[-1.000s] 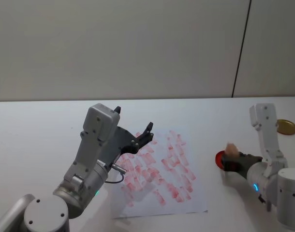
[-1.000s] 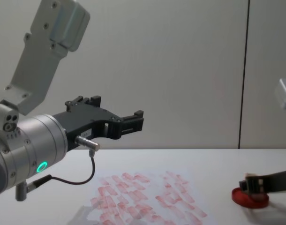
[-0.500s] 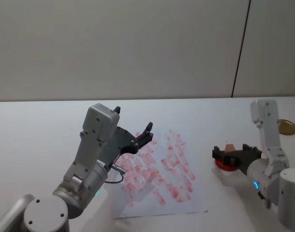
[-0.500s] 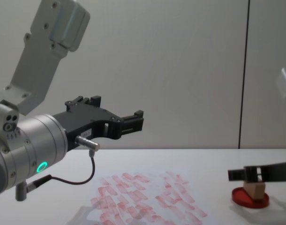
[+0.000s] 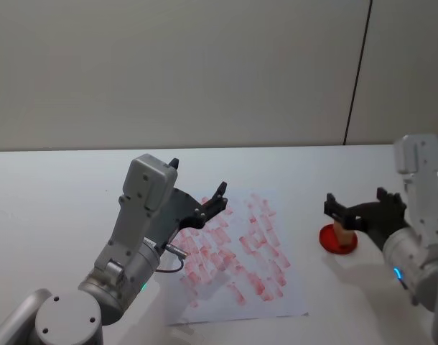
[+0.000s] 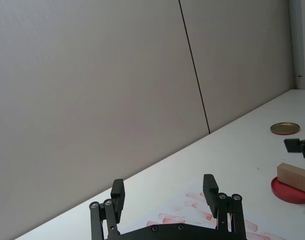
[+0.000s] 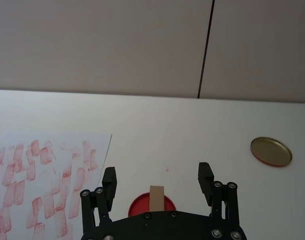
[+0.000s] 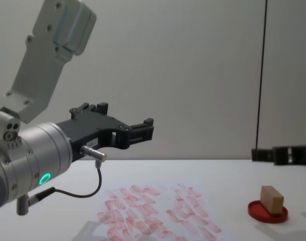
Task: Use the one hand to pick up the stamp and affix it onto the A4 paper.
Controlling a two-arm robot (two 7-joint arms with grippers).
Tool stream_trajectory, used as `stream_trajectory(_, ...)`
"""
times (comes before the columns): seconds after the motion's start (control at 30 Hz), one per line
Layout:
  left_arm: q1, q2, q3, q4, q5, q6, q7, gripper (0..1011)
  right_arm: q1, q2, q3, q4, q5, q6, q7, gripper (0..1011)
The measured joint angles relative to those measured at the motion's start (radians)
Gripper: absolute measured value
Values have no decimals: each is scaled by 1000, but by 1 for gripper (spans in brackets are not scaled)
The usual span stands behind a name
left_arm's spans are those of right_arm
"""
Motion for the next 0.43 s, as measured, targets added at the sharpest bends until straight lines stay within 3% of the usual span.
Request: stream_trajectory(0.43, 0, 0, 0, 0, 0, 0, 0, 993, -82, 41, 8, -136, -32, -101, 3, 1001)
